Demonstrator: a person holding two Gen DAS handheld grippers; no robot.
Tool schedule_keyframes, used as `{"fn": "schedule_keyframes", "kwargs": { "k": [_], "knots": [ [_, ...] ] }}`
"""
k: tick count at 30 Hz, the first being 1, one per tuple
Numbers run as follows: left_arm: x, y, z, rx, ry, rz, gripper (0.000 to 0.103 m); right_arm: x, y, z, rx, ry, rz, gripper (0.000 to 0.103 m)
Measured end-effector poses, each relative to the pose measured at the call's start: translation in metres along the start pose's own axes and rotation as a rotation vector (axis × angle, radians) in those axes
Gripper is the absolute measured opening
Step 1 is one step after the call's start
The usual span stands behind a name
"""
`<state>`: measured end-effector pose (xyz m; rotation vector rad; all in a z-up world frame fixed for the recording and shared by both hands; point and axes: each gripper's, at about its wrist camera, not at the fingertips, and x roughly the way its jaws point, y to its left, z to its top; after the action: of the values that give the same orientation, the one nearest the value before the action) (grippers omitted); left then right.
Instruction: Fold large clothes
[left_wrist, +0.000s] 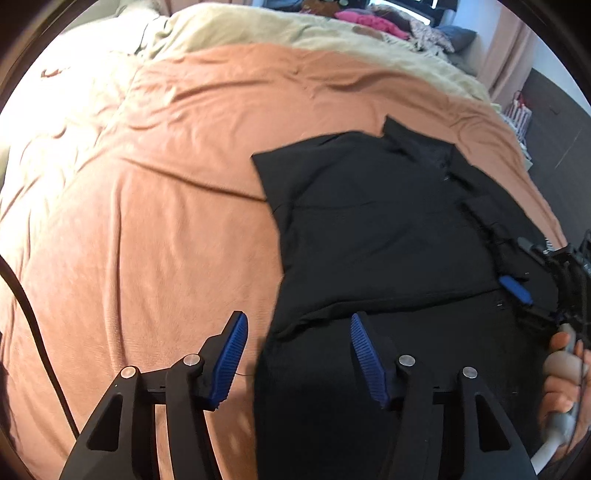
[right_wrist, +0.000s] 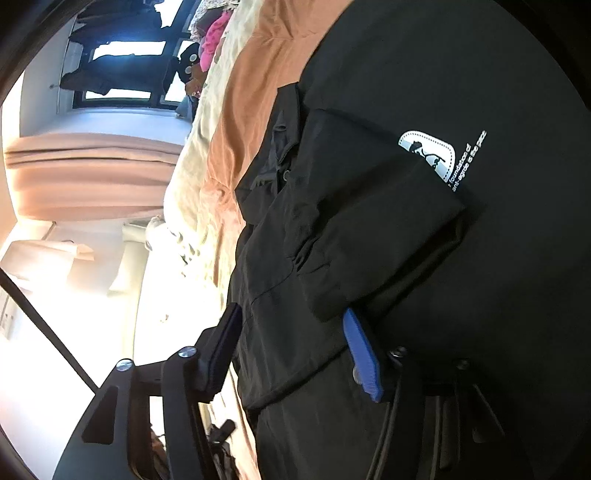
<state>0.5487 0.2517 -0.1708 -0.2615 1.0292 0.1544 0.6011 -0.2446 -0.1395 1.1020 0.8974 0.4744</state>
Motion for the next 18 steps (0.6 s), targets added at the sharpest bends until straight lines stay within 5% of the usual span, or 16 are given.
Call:
{"fn": "schedule_keyframes", "kwargs": {
  "k": [2,6,18],
  "knots": [
    [0.01,0.004,-0.003,-0.001,0.016,0.007,0.051,0.001,-0.006,-0.001,-0.006,0.001,0.001,0.041],
    [0.024,0.006,-0.01,-0.018,0.044,0.009,0.041,-0.002,-0.019,-0.003,0.019,-0.013,-0.016,0.009],
    [0.027,0.007,-0.007,-0.051,0.027,0.055,0.035,-0.126,-0.035,0.006,0.1,-0.356,-0.008,0.01]
  ]
}}
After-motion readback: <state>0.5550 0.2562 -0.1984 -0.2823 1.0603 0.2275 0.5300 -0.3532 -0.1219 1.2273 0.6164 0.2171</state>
